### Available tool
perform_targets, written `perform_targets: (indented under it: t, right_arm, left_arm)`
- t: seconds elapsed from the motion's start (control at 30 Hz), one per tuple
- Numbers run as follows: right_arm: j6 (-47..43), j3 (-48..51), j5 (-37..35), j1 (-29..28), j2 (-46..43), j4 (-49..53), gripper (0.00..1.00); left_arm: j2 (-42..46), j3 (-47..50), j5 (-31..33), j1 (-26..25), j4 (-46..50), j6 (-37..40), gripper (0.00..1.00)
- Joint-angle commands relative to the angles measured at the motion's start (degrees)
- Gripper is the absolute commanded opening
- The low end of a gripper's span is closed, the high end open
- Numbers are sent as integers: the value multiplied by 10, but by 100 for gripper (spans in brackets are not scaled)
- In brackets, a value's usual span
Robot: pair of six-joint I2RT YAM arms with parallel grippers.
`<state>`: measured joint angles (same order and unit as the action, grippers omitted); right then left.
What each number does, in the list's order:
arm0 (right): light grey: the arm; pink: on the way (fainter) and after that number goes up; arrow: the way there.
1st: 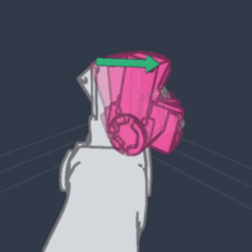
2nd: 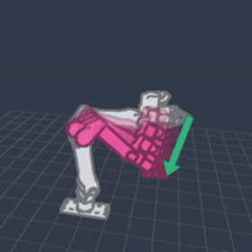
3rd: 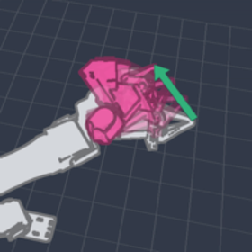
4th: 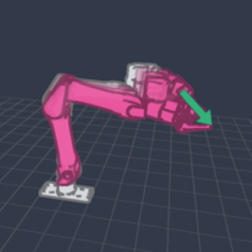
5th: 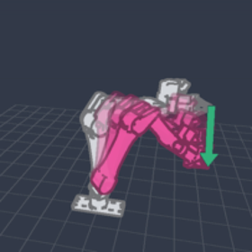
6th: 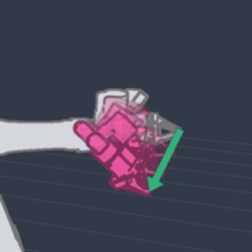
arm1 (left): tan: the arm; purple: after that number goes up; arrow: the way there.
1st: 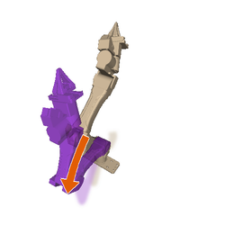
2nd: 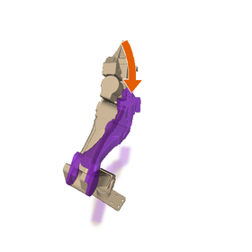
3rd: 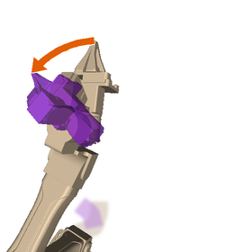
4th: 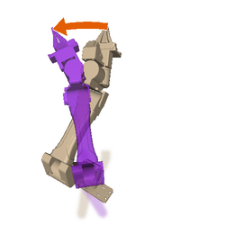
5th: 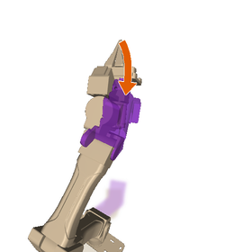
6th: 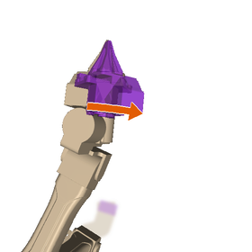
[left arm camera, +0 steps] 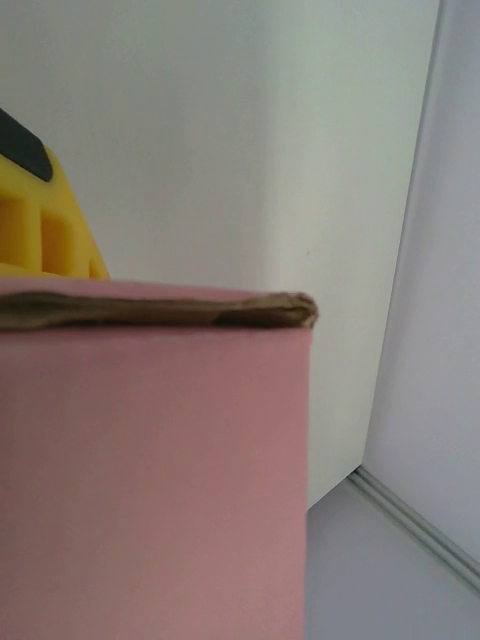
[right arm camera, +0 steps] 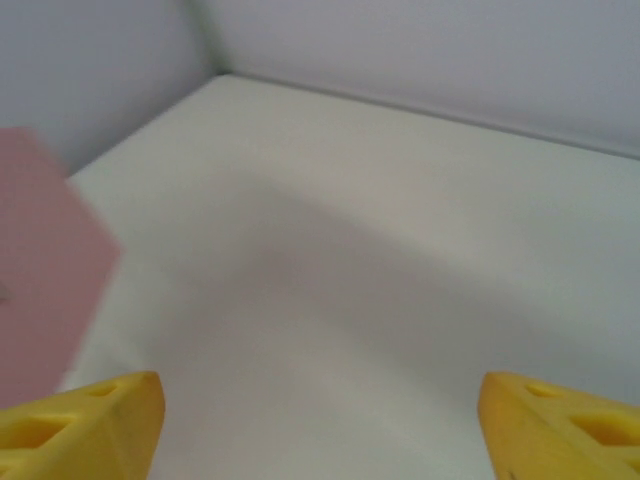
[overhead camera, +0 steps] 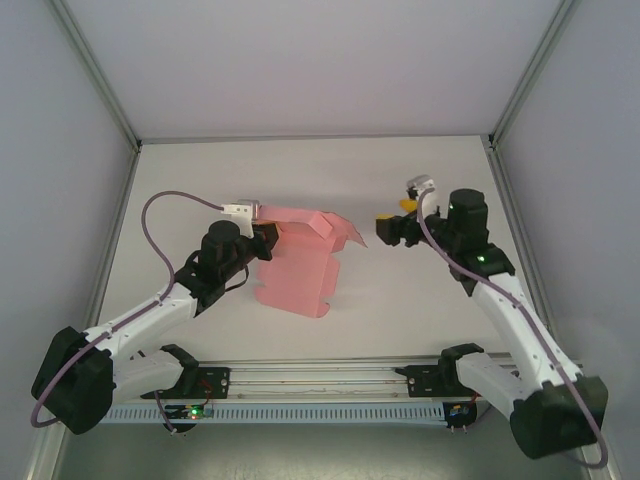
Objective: Assemble paper box
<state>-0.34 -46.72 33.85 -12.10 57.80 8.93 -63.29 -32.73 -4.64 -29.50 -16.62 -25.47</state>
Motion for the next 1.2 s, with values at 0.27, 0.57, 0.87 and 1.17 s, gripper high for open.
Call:
perform_targets:
  t: [0.27, 0.57, 0.87, 1.17]
  right_arm:
    - [-161, -70, 152, -117, 95, 68, 71]
    - [-126, -66, 46, -174, 110, -5, 72]
    - [-116, -107, -18, -210, 161, 3, 61]
    - [-78, -115, -400, -293, 178, -15, 32]
  left_arm:
    - [-1, -8, -14, 4, 2, 12, 0]
    - [-25, -19, -29, 5, 7, 8, 0]
    - [-39, -27, -24, 5, 22, 8, 0]
    - [-38, -48, 21, 2, 74, -9, 0]
